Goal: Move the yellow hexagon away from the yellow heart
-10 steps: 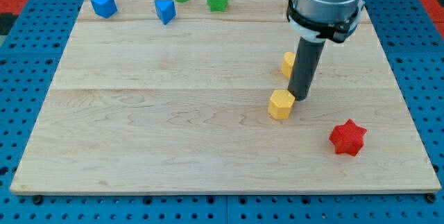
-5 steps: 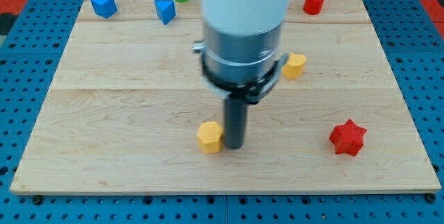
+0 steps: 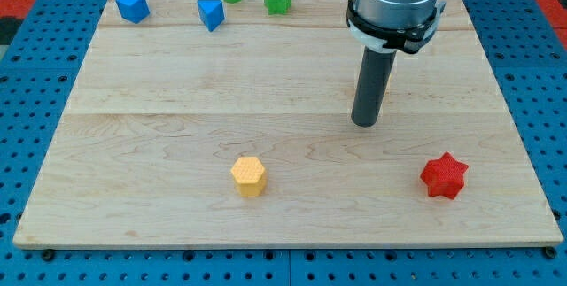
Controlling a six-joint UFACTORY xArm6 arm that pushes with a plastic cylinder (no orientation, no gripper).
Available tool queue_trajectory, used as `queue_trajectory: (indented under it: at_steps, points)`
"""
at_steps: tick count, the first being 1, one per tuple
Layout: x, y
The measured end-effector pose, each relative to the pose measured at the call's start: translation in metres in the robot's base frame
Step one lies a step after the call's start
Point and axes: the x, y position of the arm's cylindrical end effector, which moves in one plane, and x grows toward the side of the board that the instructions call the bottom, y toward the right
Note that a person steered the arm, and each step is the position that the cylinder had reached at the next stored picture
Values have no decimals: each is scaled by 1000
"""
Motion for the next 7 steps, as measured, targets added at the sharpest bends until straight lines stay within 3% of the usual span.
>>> queue_trajectory:
  at_steps: [1,2,5,7]
  points:
    - [0,8]
    - [-28,54]
    - [-74,81]
    - [-117,162]
